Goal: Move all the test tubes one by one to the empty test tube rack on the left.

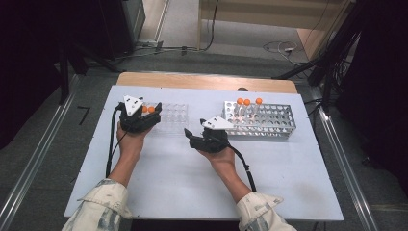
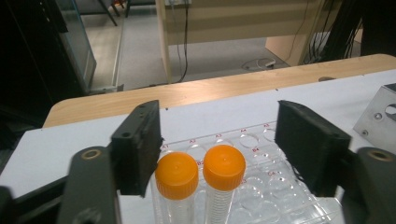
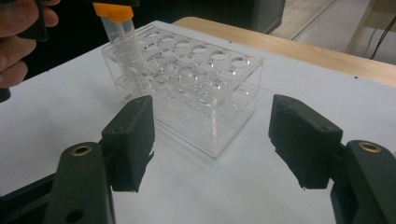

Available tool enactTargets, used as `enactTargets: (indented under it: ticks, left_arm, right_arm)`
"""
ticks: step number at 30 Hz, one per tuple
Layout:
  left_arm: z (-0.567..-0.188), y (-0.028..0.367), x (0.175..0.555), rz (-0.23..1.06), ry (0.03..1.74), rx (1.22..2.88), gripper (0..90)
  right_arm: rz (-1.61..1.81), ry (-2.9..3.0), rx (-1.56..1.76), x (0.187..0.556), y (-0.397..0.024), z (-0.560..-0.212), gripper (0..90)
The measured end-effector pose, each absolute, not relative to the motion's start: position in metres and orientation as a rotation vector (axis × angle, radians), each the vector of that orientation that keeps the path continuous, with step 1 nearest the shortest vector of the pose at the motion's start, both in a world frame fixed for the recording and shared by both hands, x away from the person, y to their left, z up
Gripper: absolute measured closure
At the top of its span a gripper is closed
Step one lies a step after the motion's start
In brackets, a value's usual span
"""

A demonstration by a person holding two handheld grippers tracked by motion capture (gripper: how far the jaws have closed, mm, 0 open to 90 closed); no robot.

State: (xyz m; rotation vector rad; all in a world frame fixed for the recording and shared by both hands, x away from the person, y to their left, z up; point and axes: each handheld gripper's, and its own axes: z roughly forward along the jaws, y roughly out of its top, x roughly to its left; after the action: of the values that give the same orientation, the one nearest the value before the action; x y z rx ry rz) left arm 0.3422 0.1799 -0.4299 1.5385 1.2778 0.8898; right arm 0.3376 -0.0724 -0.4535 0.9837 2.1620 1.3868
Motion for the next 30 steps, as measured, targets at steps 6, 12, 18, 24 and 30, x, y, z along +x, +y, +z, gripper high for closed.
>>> enactTargets:
  ticks: [6, 12, 18, 24, 30]
  left_arm:
    - [-0.427, 0.177, 0.338, 0.875, 1.260, 1.539, 25.9]
    - [-0.424, 0.174, 0.333, 0.853, 1.246, 1.540, 24.6]
    - [-0.422, 0.172, 0.327, 0.820, 1.235, 1.520, 22.3]
    - [-0.425, 0.173, 0.319, 0.806, 1.231, 1.519, 20.1]
    - [-0.425, 0.174, 0.313, 0.800, 1.221, 1.515, 19.5]
  right_arm:
    - [1.381, 2.140, 1.003, 0.341, -0.080, -0.450, 30.2]
    - [1.377, 2.105, 1.021, 0.346, -0.092, -0.446, 30.3]
    - [1.362, 2.041, 1.060, 0.353, -0.110, -0.440, 31.0]
    - [1.339, 1.971, 1.114, 0.361, -0.136, -0.434, 31.2]
    - [1.320, 1.904, 1.163, 0.366, -0.162, -0.429, 31.9]
